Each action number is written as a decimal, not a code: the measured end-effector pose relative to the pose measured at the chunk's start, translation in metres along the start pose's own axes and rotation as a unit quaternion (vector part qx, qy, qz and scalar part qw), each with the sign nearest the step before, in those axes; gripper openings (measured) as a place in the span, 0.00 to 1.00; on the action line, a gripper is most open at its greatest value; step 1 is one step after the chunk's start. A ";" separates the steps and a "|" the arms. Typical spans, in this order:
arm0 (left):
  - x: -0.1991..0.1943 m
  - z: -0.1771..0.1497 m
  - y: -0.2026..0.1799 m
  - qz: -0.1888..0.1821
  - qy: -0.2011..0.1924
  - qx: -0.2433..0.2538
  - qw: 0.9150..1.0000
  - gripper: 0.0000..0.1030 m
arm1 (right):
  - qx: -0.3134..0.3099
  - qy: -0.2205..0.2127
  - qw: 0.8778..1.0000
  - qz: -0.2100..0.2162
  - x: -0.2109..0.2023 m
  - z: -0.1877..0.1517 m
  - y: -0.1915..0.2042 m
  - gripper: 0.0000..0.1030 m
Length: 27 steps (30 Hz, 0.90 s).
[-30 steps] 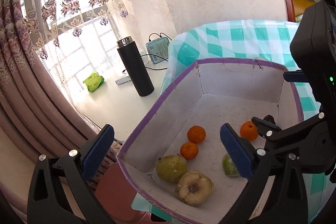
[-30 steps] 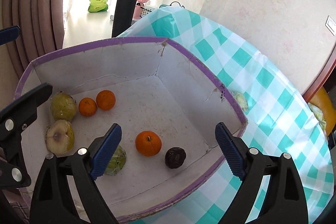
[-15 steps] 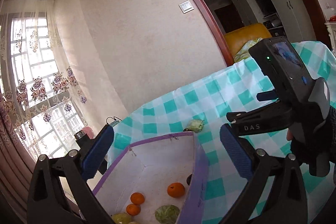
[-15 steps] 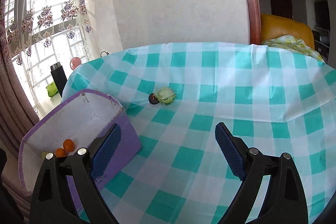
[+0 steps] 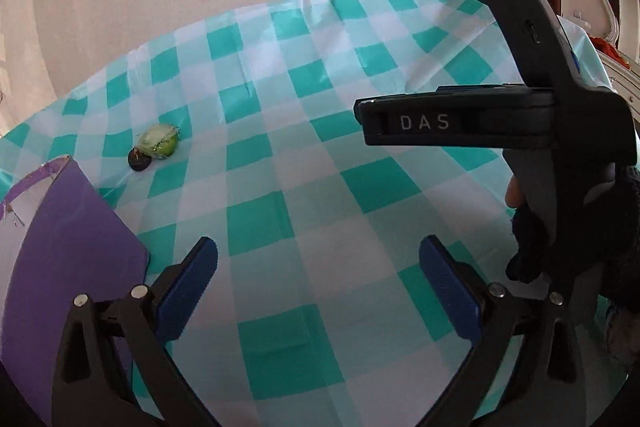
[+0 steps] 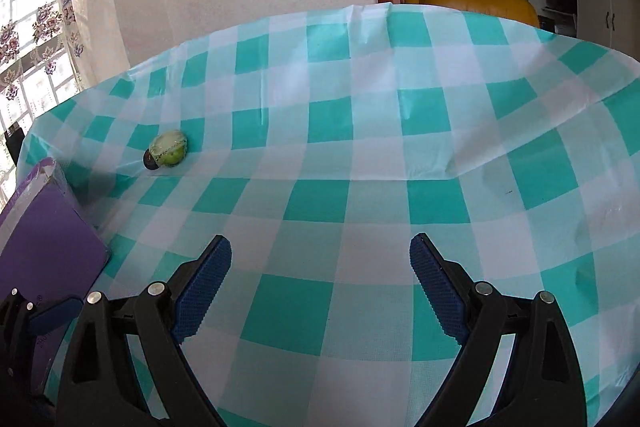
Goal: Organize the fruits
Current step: 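Move both tools back toward the last fruits on the tablecloth, then grasp the wrapped cabbage with the right tool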
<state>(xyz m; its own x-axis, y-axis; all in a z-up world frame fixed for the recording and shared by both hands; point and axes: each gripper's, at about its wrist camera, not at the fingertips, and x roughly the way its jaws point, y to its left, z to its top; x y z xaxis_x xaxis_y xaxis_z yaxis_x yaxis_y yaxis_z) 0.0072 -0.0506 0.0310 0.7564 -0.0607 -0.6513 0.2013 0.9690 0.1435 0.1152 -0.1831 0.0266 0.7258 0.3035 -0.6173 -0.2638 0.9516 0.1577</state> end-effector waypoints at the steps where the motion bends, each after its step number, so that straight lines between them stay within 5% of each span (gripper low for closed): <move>1: 0.010 0.002 0.002 0.007 0.007 -0.002 1.000 0.98 | 0.000 0.005 1.000 0.005 0.007 0.004 -0.003 0.85; 8: 0.046 0.018 0.039 0.017 0.032 -0.053 0.998 0.98 | -0.036 0.027 0.998 0.054 0.053 0.029 0.007 0.85; 12: 0.053 0.016 0.059 -0.014 0.046 -0.095 0.994 0.98 | -0.067 0.039 0.993 0.087 0.079 0.047 0.024 0.85; 15: 0.053 0.012 0.066 0.009 0.049 -0.122 0.991 0.98 | -0.098 0.045 0.988 0.112 0.101 0.059 0.046 0.85; 27: 0.044 0.008 0.076 -0.016 0.019 -0.152 0.988 0.98 | -0.246 0.099 0.937 0.228 0.176 0.090 0.160 0.85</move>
<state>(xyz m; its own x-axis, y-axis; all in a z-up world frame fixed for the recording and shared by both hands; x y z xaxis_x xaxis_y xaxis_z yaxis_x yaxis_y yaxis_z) 0.0609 0.0186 0.0186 0.7276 -0.0893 -0.6802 0.0249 0.9943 -0.1039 0.2578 0.0264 0.0129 0.3473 0.6124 -0.7102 -0.8141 0.5727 0.0957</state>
